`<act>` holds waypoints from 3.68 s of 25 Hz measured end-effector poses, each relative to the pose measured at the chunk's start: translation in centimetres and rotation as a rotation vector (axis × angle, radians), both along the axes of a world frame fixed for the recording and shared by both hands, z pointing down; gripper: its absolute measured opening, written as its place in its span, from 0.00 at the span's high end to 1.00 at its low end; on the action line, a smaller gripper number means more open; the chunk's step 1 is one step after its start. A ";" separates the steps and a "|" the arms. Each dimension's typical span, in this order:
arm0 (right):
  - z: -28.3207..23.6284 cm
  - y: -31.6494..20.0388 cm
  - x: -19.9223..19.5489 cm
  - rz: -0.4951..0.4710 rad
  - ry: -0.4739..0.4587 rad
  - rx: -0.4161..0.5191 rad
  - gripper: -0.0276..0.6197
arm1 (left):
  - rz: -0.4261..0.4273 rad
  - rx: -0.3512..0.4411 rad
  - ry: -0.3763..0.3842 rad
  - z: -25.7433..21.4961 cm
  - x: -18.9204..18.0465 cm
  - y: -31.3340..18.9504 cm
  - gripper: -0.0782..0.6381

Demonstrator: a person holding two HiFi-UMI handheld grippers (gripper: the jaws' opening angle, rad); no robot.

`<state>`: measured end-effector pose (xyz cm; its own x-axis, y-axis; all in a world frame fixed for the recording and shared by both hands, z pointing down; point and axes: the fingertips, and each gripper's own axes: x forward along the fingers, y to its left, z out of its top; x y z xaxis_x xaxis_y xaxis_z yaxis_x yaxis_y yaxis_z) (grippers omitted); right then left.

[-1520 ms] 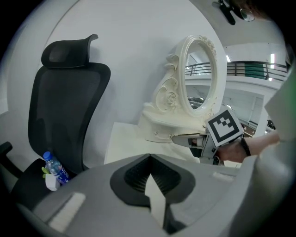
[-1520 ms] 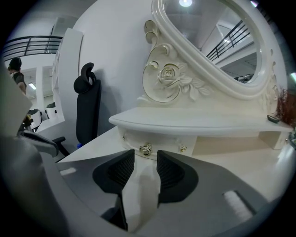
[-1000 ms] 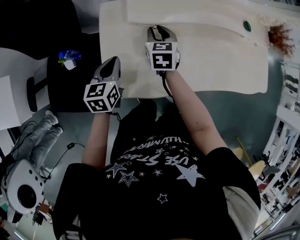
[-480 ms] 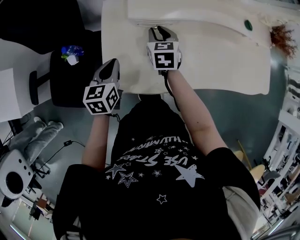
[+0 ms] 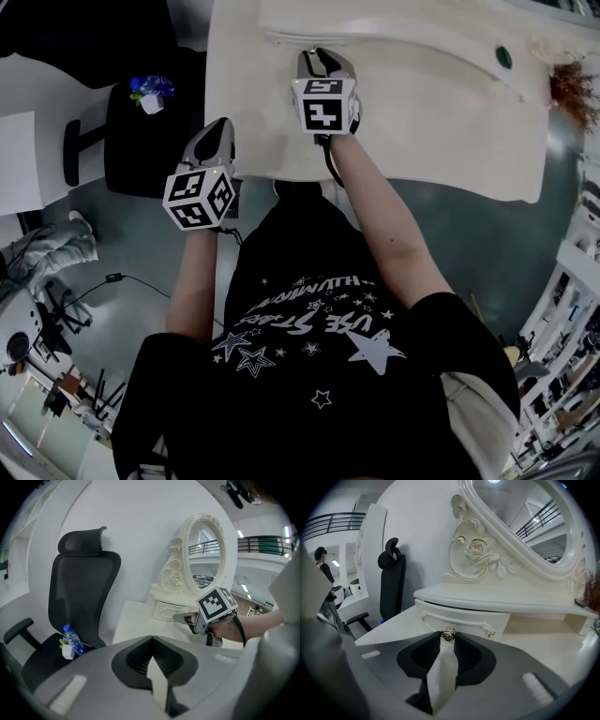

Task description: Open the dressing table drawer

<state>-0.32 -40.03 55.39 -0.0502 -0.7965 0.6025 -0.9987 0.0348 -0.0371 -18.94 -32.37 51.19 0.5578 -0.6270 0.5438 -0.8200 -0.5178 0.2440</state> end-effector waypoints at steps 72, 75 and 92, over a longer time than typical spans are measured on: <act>-10.5 16.0 -3.5 0.200 -0.025 0.152 0.84 | 0.162 0.104 0.142 -7.0 -5.8 10.7 0.89; -11.7 18.2 -4.7 0.226 -0.019 0.176 0.91 | 0.206 0.116 0.150 -7.6 -6.8 12.0 0.89; -13.9 28.4 -6.3 0.207 -0.003 0.206 0.92 | 0.238 0.130 0.167 -8.2 -8.0 18.4 0.89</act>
<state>-6.65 -11.67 41.47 0.1248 -0.8957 0.4267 -0.9852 -0.1627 -0.0534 -26.90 -14.01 42.96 0.7720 -0.5265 0.3561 -0.6262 -0.7260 0.2842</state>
